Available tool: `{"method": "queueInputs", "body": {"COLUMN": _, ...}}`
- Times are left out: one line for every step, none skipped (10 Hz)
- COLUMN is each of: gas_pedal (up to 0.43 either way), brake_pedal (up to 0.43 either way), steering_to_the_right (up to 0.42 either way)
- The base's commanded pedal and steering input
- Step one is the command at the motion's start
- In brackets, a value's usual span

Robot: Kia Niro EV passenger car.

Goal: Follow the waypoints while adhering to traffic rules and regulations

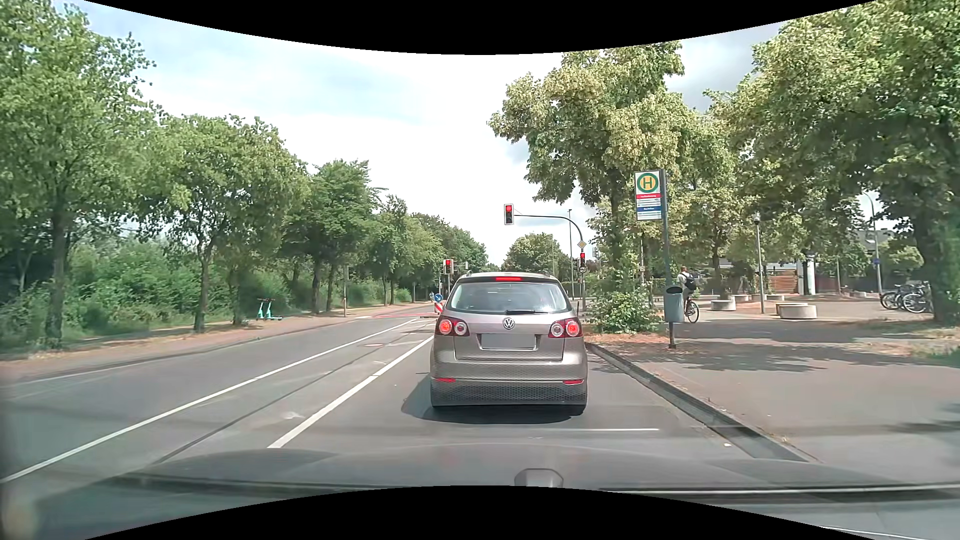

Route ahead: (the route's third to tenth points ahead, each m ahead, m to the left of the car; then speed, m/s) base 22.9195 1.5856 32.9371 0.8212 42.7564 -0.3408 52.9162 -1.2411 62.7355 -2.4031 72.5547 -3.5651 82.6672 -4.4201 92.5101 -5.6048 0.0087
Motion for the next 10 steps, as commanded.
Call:
{"method": "queueInputs", "body": {"gas_pedal": 0.000, "brake_pedal": 0.262, "steering_to_the_right": -0.007}}
{"method": "queueInputs", "body": {"gas_pedal": 0.000, "brake_pedal": 0.262, "steering_to_the_right": -0.007}}
{"method": "queueInputs", "body": {"gas_pedal": 0.000, "brake_pedal": 0.262, "steering_to_the_right": -0.007}}
{"method": "queueInputs", "body": {"gas_pedal": 0.000, "brake_pedal": 0.262, "steering_to_the_right": -0.007}}
{"method": "queueInputs", "body": {"gas_pedal": 0.000, "brake_pedal": 0.262, "steering_to_the_right": -0.007}}
{"method": "queueInputs", "body": {"gas_pedal": 0.000, "brake_pedal": 0.262, "steering_to_the_right": -0.007}}
{"method": "queueInputs", "body": {"gas_pedal": 0.000, "brake_pedal": 0.262, "steering_to_the_right": -0.007}}
{"method": "queueInputs", "body": {"gas_pedal": 0.000, "brake_pedal": 0.262, "steering_to_the_right": -0.007}}
{"method": "queueInputs", "body": {"gas_pedal": 0.000, "brake_pedal": 0.262, "steering_to_the_right": -0.007}}
{"method": "queueInputs", "body": {"gas_pedal": 0.000, "brake_pedal": 0.262, "steering_to_the_right": -0.007}}
